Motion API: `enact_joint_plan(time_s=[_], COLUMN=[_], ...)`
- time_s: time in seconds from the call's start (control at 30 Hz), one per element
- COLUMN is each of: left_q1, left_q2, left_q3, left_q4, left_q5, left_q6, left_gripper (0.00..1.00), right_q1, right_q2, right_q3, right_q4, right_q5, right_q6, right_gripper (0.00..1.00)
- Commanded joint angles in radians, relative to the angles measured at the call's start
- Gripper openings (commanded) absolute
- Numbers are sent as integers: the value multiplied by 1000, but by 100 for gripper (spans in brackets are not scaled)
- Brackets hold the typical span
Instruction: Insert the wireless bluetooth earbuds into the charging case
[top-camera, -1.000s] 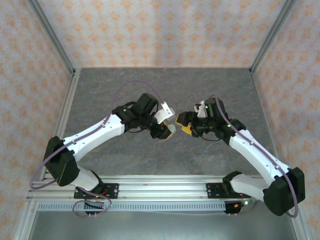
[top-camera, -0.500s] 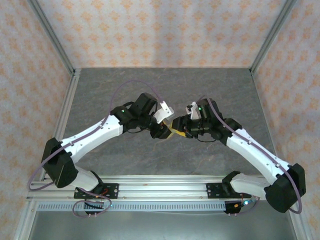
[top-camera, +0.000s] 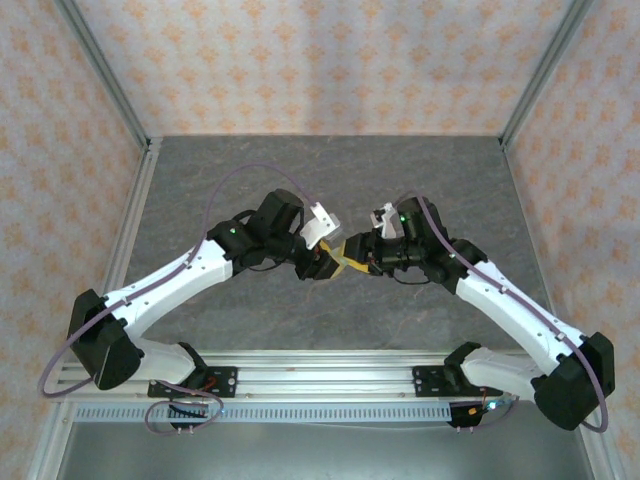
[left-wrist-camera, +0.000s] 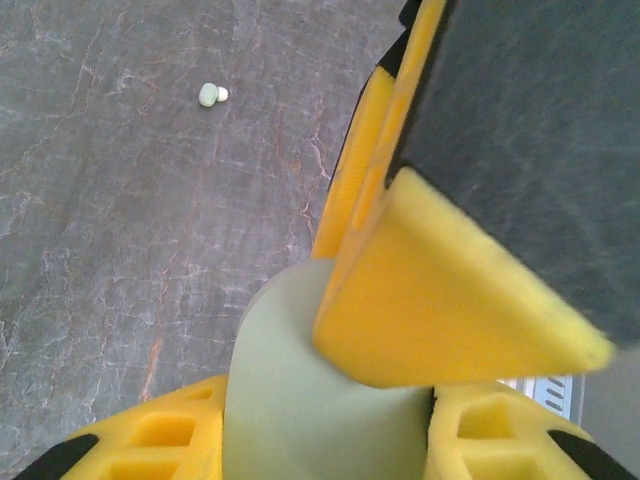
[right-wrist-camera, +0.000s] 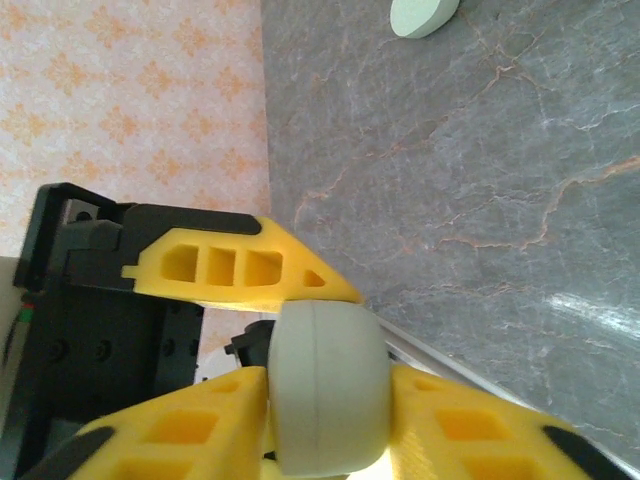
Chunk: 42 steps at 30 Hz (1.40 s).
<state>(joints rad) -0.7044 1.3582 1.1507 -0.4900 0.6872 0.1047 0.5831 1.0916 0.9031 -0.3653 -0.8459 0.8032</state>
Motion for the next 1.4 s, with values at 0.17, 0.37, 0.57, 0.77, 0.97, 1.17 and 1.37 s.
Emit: enact_joint_plan(time_s=[0.17,0.37,0.57,0.77,0.97,1.17,1.37], left_q1=[-1,-1,0,0,47,103,95], left_q2=[0,4,5,-22,-199,-439,-501], left_q3=[35,43,39,11,-123,-303,-349], left_q4=[31,25,23,49,214,402,402], left_q5=[14,23,12,-72,-137,-157,-275], left_q6=[19,28,30,22,-42,-99,-29], left_gripper=[31,31,33,53,70,72,70], right_q1=[12,12,13,11,-7,-11,-10], right_q2=[2,53,87,87,67,46,36], right_q3=[-3,3,19,-2,-21,8,57], right_q4=[99,151,173,244,377,491,476], right_q5=[-67,-100,-108,-85,-68,-130,-170], right_q6=[33,52,60,155,332,451,477], right_gripper=[34,37,27,12,9,10,10])
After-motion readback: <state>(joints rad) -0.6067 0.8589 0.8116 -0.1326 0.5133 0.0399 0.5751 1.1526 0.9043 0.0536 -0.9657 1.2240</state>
